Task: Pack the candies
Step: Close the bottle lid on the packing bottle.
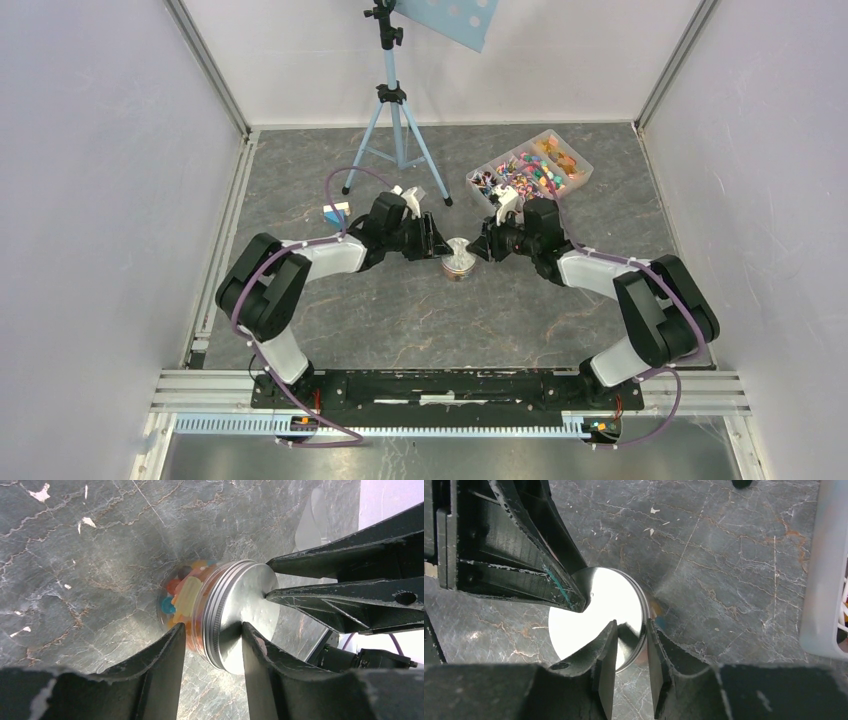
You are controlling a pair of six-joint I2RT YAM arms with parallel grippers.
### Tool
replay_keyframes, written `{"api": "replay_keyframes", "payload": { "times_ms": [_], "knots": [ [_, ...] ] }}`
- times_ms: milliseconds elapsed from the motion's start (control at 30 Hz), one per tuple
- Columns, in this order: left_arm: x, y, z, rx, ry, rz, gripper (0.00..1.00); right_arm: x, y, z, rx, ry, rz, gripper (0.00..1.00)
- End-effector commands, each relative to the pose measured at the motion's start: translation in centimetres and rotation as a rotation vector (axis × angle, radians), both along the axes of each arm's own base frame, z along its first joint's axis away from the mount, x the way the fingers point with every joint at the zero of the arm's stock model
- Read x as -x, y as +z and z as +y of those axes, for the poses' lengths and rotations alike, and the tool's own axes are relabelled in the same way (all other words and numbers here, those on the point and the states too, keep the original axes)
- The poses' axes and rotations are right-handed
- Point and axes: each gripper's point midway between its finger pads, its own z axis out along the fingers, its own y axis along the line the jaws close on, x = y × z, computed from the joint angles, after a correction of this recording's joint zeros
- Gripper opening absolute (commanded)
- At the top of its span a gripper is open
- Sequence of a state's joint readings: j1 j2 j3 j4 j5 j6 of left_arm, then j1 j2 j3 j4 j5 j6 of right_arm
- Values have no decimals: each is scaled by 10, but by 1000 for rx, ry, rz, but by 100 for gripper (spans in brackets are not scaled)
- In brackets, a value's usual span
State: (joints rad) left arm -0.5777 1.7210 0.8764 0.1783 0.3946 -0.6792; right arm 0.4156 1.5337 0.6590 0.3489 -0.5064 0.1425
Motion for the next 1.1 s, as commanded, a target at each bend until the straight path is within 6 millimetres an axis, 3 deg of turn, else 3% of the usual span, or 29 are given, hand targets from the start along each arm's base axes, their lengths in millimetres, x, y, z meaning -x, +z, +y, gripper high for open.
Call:
{"api": "replay_keyframes", "payload": {
  "times_ms": [0, 67, 267, 400, 500, 633, 900, 1067],
  "knots": [
    [15, -49, 28, -124, 53, 97, 48, 18, -30, -10, 5, -24, 126, 37],
    [20, -42, 21, -26, 52, 143, 45, 14, -22, -9, -6, -23, 119, 40],
    [32, 5, 10, 122, 32, 134, 38, -1, 17, -4, -39, -16, 37, 35],
    [33, 17, 12, 129, 37, 102, 52, -2, 13, -2, -29, -3, 51, 36],
    [31, 11, 14, 95, 32, 86, 63, 2, 12, 0, -47, 7, 60, 38],
    [27, -4, 14, 69, 23, 81, 64, 10, 3, 1, -54, 23, 93, 37],
    [51, -39, 11, 85, 49, 174, 41, 44, -35, -9, -91, -14, 185, 26],
    [46, -42, 14, 55, 50, 172, 31, 64, -37, -16, -140, -66, 192, 21]
  ]
}}
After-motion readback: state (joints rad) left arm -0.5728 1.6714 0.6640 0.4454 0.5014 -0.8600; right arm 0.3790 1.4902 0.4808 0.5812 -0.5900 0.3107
